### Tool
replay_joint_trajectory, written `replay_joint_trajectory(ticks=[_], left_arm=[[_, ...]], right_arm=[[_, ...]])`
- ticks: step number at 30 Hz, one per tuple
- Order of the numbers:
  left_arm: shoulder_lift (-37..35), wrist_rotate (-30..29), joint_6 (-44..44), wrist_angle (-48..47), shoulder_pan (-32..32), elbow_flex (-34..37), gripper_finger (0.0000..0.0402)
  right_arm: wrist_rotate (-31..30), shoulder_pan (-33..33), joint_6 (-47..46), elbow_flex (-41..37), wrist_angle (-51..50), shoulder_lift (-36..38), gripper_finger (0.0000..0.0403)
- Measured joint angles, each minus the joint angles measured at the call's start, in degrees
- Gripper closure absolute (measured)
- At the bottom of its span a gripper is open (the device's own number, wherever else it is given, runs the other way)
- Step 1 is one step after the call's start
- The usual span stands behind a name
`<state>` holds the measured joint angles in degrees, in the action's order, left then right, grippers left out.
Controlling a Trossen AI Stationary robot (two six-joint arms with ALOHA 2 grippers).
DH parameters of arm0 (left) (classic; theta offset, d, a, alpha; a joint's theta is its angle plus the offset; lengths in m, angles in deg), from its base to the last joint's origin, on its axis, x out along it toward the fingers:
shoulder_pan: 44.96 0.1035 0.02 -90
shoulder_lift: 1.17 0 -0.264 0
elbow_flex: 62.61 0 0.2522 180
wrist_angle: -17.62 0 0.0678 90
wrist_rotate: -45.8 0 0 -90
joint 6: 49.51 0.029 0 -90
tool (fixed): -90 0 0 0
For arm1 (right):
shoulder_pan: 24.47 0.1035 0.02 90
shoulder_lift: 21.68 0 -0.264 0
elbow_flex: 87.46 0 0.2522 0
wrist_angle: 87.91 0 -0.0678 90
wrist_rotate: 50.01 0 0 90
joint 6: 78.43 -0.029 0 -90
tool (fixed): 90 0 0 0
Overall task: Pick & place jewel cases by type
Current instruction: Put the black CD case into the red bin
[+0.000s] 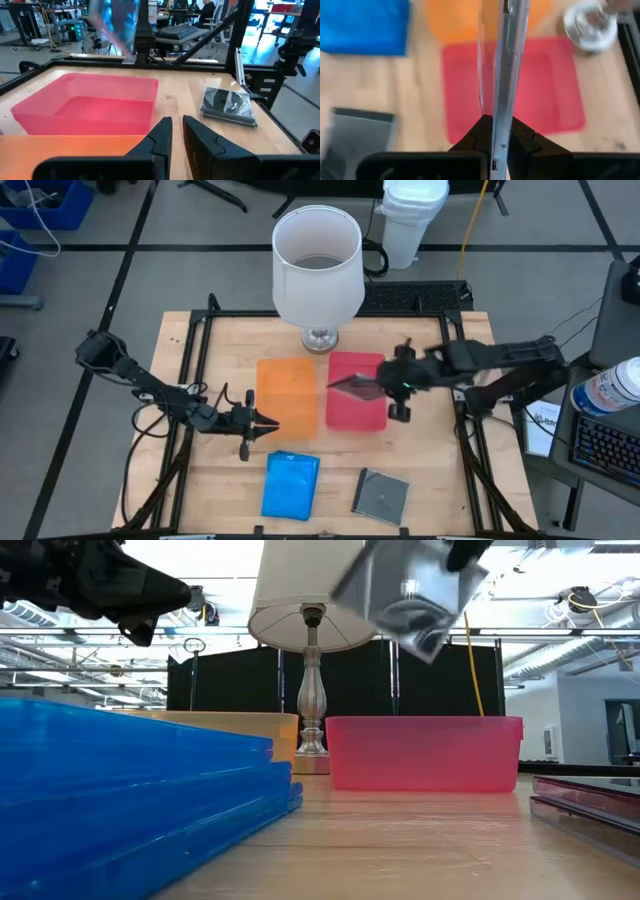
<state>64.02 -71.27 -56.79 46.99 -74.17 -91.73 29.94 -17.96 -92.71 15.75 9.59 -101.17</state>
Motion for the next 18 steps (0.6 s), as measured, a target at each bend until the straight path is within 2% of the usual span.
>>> replay_joint_trajectory(ticks=[5, 10, 13, 18], left_arm=[[0.02, 0.00, 1.69, 0.07, 0.00, 0.00, 0.0350], [0.02, 0.02, 3.97, 0.12, 0.00, 0.00, 0.0350], [0.02, 0.02, 4.21, 0.11, 0.00, 0.00, 0.0350], [0.04, 0.64, 4.19, 0.09, -0.04, 0.00, 0.0350]], right_arm=[[8.29, -7.04, 6.17, 6.17, -6.45, -7.85, 0.0382], [10.63, -11.21, 13.74, 10.28, -11.06, -13.46, 0.0381], [14.48, -13.48, 15.83, 10.60, -11.53, -15.68, 0.0382], [15.49, -15.24, 19.08, 10.54, -11.69, -19.84, 0.0381]])
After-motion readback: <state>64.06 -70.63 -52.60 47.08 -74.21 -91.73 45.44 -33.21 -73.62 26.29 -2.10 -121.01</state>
